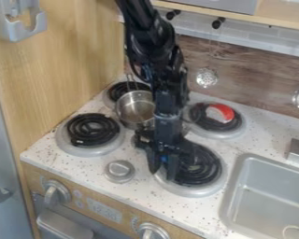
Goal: Move the blue fork to the lower right burner
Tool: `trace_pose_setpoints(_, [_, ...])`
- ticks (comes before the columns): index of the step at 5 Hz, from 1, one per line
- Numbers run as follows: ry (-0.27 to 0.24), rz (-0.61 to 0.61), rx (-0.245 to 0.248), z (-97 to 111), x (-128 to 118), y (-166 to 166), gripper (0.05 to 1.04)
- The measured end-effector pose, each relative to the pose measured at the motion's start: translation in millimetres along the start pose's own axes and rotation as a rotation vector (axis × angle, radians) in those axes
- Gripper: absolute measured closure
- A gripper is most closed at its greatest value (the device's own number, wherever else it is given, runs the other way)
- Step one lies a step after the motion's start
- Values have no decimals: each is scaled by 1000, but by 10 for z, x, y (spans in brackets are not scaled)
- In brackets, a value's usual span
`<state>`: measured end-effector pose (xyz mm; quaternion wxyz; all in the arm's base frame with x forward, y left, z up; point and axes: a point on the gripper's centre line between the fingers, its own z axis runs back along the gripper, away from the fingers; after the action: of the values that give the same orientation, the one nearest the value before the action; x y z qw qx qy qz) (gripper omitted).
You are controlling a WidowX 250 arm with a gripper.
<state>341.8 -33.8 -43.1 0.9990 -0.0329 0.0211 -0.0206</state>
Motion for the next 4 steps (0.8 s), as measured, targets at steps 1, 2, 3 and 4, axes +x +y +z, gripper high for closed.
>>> trace_pose_setpoints(1, [15, -31, 10, -57, 4, -41, 714])
trace_pose_setpoints(2, [14, -73, 16, -63, 3, -116, 634])
trace_pose_setpoints(3, [-3, -71, 17, -73, -42, -132, 385])
trace_pose_setpoints(4, [-29, -53, 8, 28, -94, -168, 154])
